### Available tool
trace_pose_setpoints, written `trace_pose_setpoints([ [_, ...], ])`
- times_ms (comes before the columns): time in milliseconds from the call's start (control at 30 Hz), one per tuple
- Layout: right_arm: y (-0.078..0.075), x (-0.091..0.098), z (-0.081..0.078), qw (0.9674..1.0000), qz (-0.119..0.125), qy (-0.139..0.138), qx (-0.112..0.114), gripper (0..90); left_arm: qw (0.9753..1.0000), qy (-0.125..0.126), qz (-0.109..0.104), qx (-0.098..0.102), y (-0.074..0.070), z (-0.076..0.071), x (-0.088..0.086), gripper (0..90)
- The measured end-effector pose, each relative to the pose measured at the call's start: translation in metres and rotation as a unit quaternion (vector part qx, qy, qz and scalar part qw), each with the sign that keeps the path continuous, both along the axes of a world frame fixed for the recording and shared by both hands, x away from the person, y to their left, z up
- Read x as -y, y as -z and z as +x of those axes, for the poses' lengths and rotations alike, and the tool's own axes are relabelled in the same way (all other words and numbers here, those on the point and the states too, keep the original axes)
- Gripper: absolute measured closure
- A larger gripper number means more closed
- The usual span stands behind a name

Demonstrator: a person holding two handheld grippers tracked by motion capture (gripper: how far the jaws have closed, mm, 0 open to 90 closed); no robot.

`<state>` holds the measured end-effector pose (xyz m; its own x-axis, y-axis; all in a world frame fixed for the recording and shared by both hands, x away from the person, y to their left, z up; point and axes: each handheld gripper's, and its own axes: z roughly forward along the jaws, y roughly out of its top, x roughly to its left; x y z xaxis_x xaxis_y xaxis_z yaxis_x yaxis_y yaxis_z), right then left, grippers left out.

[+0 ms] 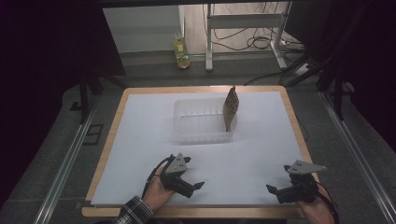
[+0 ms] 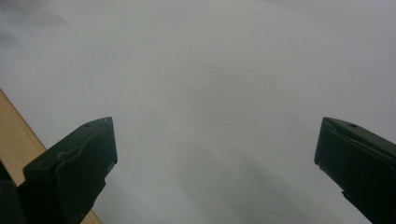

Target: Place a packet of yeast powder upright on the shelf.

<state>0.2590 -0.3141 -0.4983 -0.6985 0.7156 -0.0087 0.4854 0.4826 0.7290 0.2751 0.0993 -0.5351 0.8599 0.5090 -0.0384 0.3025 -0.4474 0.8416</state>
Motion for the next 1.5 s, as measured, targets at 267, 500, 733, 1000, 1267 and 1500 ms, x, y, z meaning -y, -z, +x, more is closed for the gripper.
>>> trace_pose_setpoints([
  [267, 0.001, 0.006, -0.009, 1.0000, -0.005, 0.005, -0.007, 0.0, 1.0000, -0.001, 0.003, -0.001, 0.001, 0.000, 0.000, 0.0],
  [500, 0.003, 0.010, -0.017, 0.9998, -0.012, 0.007, -0.012, 0.0, 1.0000, -0.002, 0.004, -0.003, 0.001, 0.000, 0.000, 0.0],
  [733, 0.006, 0.011, -0.023, 0.9995, -0.020, 0.007, -0.022, 0.0, 1.0000, -0.001, 0.005, -0.005, 0.002, 0.000, 0.001, 0.0],
  [1000, 0.010, 0.013, -0.028, 0.9988, -0.030, 0.007, -0.037, 0.0, 1.0000, -0.002, 0.006, -0.005, 0.002, 0.001, 0.001, 0.0],
  [1267, 0.011, 0.013, -0.028, 0.9983, -0.034, 0.009, -0.047, 0.0, 0.9999, -0.001, 0.009, -0.006, 0.003, 0.001, 0.001, 0.0],
  [1500, 0.013, 0.012, -0.027, 0.9976, -0.044, 0.010, -0.052, 0.0, 0.9999, -0.001, 0.010, -0.006, 0.003, 0.001, 0.002, 0.0],
])
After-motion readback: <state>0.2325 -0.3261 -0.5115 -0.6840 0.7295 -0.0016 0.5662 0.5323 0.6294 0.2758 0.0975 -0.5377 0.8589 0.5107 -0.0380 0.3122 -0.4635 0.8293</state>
